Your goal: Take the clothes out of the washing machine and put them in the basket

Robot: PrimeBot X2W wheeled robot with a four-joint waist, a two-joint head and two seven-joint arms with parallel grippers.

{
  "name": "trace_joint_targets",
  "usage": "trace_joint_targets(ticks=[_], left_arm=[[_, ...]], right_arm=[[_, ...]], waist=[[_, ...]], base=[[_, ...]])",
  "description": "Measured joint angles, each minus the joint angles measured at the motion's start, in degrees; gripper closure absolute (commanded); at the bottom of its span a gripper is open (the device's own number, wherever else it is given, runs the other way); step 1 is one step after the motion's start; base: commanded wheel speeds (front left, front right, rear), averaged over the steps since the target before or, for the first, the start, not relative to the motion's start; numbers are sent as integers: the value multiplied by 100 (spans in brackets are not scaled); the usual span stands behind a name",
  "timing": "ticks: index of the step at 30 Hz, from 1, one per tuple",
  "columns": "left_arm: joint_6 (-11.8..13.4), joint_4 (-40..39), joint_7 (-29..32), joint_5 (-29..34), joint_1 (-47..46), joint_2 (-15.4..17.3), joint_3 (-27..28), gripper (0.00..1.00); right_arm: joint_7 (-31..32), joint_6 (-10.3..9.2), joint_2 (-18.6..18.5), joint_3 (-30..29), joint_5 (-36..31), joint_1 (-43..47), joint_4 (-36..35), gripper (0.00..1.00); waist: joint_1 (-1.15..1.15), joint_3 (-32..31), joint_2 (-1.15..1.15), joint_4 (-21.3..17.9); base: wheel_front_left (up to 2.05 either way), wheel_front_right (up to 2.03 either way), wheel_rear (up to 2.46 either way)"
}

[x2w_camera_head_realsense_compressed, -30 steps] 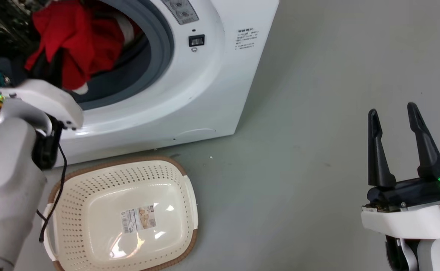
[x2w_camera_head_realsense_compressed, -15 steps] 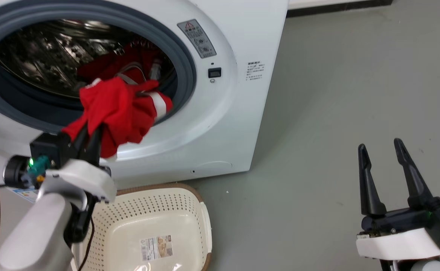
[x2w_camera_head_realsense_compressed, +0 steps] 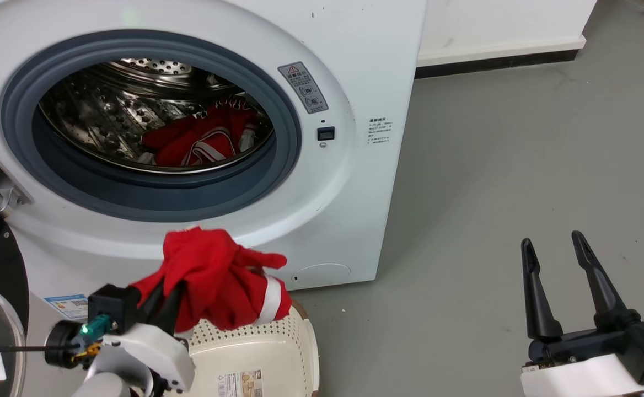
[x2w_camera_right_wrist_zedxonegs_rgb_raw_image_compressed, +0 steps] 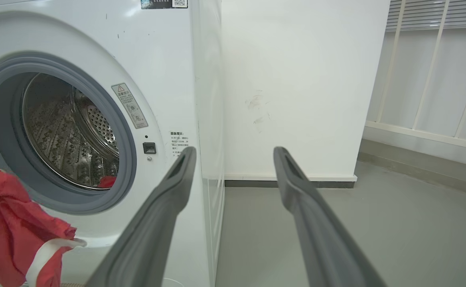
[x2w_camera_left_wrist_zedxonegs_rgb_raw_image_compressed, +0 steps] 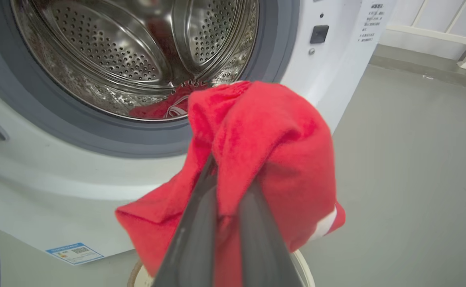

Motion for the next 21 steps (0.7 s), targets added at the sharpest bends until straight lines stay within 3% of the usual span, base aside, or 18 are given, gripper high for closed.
trace_joint_targets(ticks=[8,9,21], left_arm=[[-199,680,-15,-101,93,-189,-131,100],[-402,1389,-70,-159,-132,-364,-148,100],[-909,3399,-170,-46,-1077,-698,-229,100]], right_arm=[[0,0,-1,78,3,-191,-54,0],[0,0,-1,176,40,-455,-115,0],[1,0,-2,394,221,-1290,-281,0]], waist=[[1,300,0,-87],[1,654,0,-159],[2,1883,0,-391]], base=[[0,0,0],[0,0,0],[0,0,0]])
